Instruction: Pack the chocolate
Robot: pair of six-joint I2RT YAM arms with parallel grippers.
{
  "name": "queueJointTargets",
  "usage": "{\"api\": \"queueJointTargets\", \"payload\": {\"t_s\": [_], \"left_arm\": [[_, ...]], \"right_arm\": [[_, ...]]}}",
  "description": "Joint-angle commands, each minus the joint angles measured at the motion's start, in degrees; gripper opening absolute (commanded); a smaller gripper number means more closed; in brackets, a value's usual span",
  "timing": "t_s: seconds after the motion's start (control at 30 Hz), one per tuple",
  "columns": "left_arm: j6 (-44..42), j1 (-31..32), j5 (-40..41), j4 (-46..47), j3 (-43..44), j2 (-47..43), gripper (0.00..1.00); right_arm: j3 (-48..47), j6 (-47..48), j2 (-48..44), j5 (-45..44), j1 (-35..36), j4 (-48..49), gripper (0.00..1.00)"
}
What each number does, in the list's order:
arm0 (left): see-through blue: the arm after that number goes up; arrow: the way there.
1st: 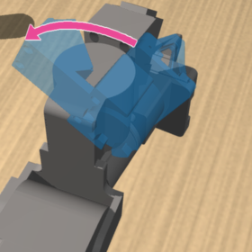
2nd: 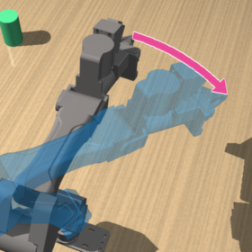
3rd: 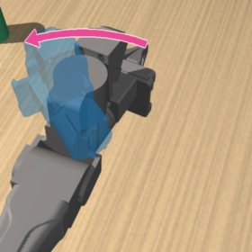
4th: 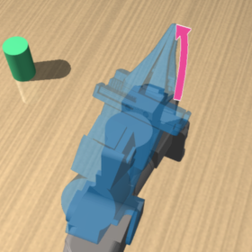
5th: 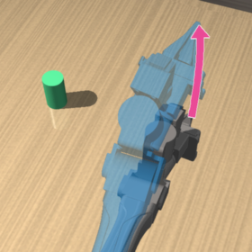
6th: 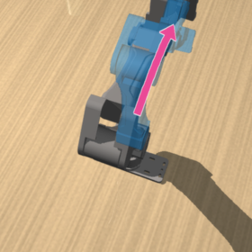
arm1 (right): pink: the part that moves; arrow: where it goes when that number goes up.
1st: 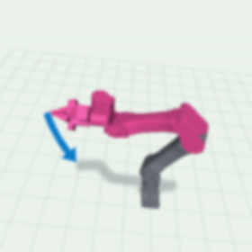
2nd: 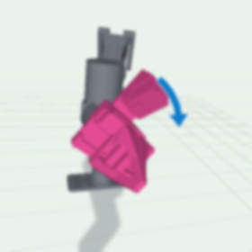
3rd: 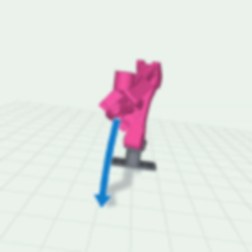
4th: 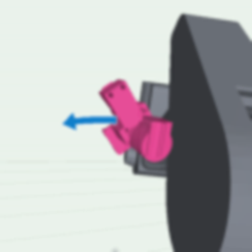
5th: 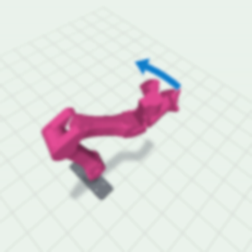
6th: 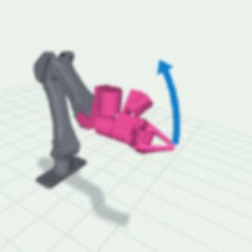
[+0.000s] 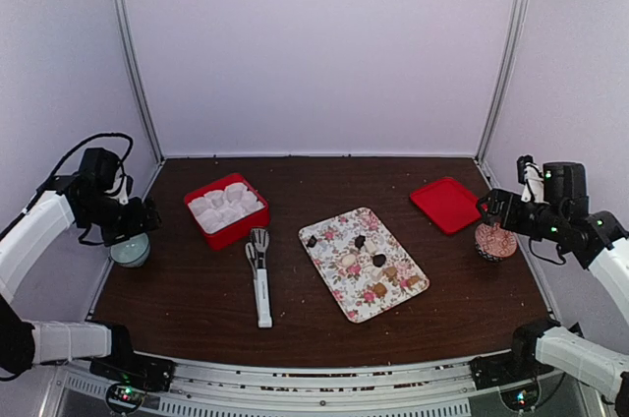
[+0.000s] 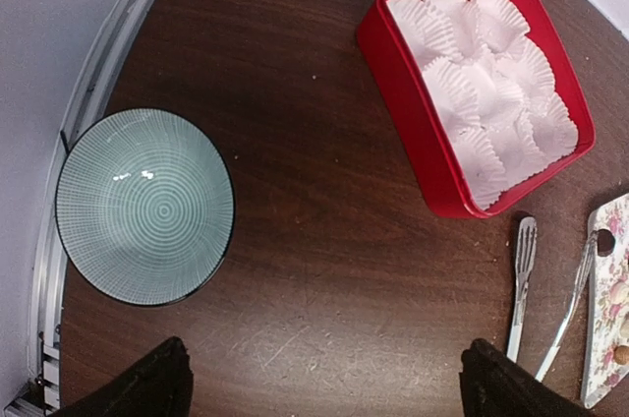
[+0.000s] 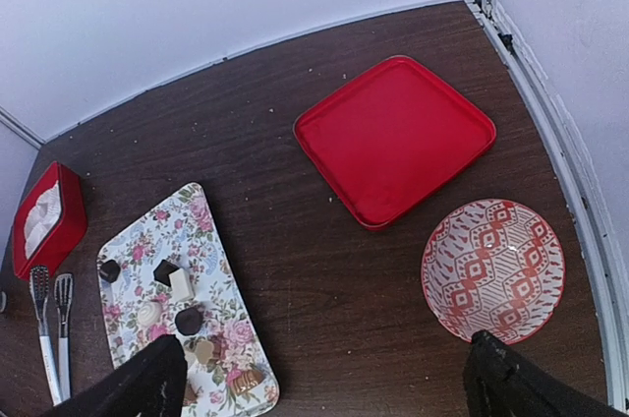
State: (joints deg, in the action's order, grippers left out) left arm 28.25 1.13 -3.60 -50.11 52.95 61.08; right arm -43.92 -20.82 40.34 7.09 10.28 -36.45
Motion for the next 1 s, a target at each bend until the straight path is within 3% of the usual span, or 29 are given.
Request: {"api": "queueJointTargets", "payload": {"t_s": [0.0,0.23,0.47,0.67,0.97], "left_arm": [[2.57,0.08,-2.40,2.69,-1.06,-1.82,0.98],[2.04,3.20,-11.32,5.97,-7.05,-7.35,0.98],[8.39,9.47,-17.67,16.19,-17.12,-16.61,0.98],[10.46,9.68,-19.64,16.79,-21.10,-19.66,0.98],[13.82,9.66,-18.48,16.89,-22.68,-23.65,0.98]], "right_arm": [[0.12,-2.01,-0.86,2.92,0.45,3.01,1.00],[-1.14,-3.64,1.37,9.88,0.53,3.93,1.00],[-0.10,-9.61,5.06,20.78,1.41,9.96,1.00],[-3.63,-14.33,16.45,20.78,13.17,16.84,1.00],[-18.62,-17.61,41.77,20.76,31.21,24.96,0.99]]}}
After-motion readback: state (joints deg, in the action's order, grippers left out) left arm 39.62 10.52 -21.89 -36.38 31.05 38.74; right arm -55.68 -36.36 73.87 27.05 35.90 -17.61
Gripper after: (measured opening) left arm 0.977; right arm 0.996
